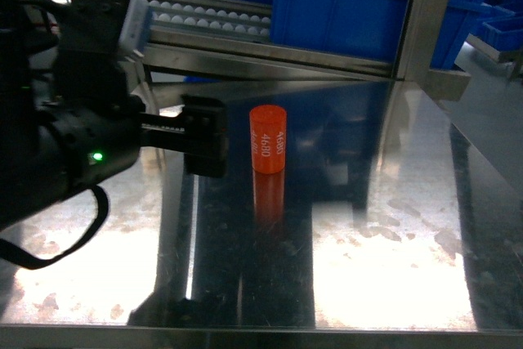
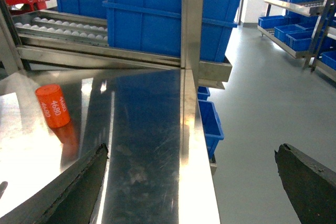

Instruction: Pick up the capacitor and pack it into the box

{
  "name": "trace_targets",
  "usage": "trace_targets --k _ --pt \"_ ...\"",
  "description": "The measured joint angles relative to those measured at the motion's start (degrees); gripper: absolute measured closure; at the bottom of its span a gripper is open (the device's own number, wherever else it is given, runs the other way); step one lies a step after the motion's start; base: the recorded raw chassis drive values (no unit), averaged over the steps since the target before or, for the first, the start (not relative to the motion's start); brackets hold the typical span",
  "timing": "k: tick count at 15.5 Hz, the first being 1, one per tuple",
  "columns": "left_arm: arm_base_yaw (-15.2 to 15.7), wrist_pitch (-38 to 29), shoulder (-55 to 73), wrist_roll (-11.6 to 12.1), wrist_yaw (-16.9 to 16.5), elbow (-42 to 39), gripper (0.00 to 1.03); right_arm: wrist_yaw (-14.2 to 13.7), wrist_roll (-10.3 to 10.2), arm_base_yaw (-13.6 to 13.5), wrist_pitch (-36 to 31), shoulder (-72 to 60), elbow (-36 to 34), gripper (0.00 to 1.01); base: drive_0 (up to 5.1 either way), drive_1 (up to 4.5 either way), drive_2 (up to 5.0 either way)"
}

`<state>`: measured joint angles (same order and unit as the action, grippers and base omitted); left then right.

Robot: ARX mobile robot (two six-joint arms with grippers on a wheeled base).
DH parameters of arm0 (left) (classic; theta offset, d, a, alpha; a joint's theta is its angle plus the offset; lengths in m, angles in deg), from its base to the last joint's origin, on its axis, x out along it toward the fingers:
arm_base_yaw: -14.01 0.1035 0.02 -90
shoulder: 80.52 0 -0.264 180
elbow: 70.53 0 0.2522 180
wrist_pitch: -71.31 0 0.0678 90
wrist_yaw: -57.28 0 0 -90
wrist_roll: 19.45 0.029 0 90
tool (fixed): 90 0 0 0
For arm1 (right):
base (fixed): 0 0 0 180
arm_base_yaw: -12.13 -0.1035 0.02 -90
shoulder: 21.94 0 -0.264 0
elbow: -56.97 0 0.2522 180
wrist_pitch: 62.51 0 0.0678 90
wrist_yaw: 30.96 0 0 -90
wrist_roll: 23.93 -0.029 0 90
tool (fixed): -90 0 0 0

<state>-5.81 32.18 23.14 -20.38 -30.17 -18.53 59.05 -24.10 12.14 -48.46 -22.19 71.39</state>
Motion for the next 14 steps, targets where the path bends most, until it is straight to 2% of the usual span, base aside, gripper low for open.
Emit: trace_targets --k 3,5,11,14 --pt "-2.5 -0.1 6.4 -0.7 -0.8 5.0 0.05 0.0 0.0 0.0 0.0 0.0 0.0 0.03 0.0 0.0 0.0" --pt "-3.2 0.3 9.9 -0.9 -1.7 8.2 0.05 0.0 0.0 0.0 0.0 0.0 0.0 0.03 0.0 0.0 0.0" --pt "-3.0 4.9 24.0 -3.4 -3.7 24.2 0.05 0.0 0.0 0.0 0.0 0.0 0.0 0.03 0.0 0.0 0.0" --pt "-2.7 7.5 29.0 -3.7 -4.7 31.4 0.05 0.0 0.0 0.0 0.0 0.0 0.0 0.03 0.0 0.0 0.0"
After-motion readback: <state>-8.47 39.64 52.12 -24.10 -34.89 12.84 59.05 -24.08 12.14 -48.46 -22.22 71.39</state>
